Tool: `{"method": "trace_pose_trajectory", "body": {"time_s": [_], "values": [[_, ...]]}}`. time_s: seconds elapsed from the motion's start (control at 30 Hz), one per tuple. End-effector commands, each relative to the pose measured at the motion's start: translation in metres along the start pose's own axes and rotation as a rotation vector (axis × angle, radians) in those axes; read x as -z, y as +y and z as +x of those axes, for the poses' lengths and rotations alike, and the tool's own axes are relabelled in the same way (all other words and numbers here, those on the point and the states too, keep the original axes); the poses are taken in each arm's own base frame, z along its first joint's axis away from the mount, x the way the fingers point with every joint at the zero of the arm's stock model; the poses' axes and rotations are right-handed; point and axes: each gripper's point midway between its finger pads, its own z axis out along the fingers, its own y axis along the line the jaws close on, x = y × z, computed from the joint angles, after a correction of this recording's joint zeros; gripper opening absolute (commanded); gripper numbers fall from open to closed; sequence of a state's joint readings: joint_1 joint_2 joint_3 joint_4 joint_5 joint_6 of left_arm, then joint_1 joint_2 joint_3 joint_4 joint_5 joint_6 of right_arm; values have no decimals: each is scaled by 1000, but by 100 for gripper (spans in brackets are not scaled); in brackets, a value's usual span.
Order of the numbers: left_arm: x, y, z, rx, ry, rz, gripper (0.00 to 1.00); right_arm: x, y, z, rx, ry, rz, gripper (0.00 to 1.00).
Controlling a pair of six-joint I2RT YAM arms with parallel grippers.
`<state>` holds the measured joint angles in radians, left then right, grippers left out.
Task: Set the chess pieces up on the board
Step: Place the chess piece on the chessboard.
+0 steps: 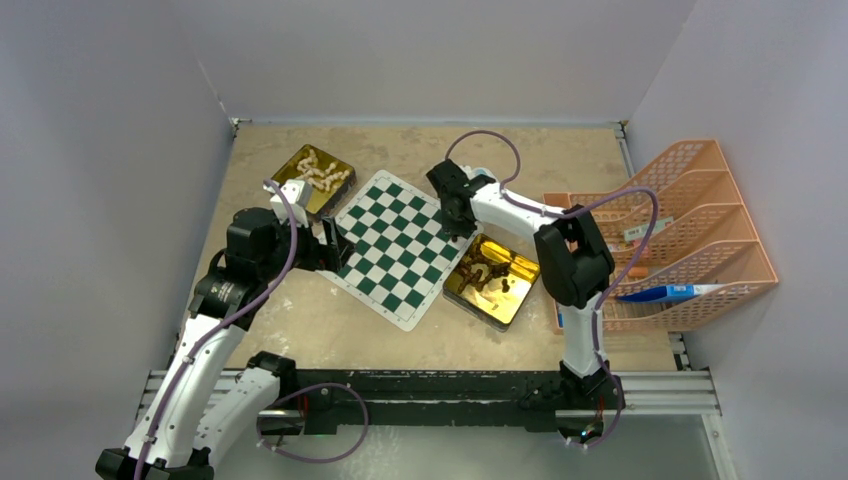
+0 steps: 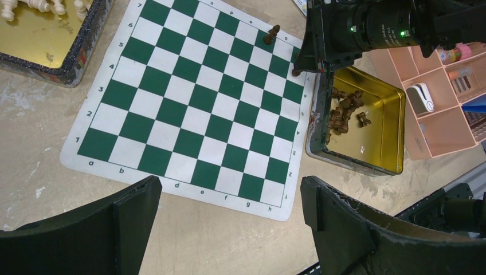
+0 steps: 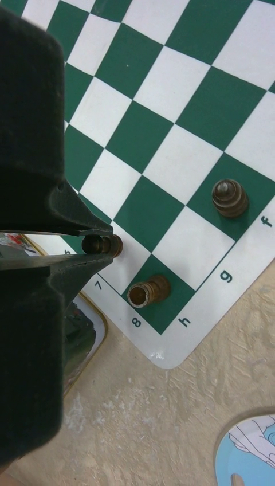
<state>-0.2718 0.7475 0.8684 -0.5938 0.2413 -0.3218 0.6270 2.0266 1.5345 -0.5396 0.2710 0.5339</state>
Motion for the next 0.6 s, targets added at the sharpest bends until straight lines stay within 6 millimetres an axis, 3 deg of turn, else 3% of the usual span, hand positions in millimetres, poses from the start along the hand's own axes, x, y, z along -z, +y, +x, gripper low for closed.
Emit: {"method": "trace_pose_trajectory", "body": {"time_s": [0.0, 0.57], "values": [[1, -5, -7, -4, -33, 17, 92, 1, -2, -4, -18, -17, -1, 17], [1, -4, -7, -4, -32, 14, 92, -1, -7, 9, -13, 19, 5, 17]]}}
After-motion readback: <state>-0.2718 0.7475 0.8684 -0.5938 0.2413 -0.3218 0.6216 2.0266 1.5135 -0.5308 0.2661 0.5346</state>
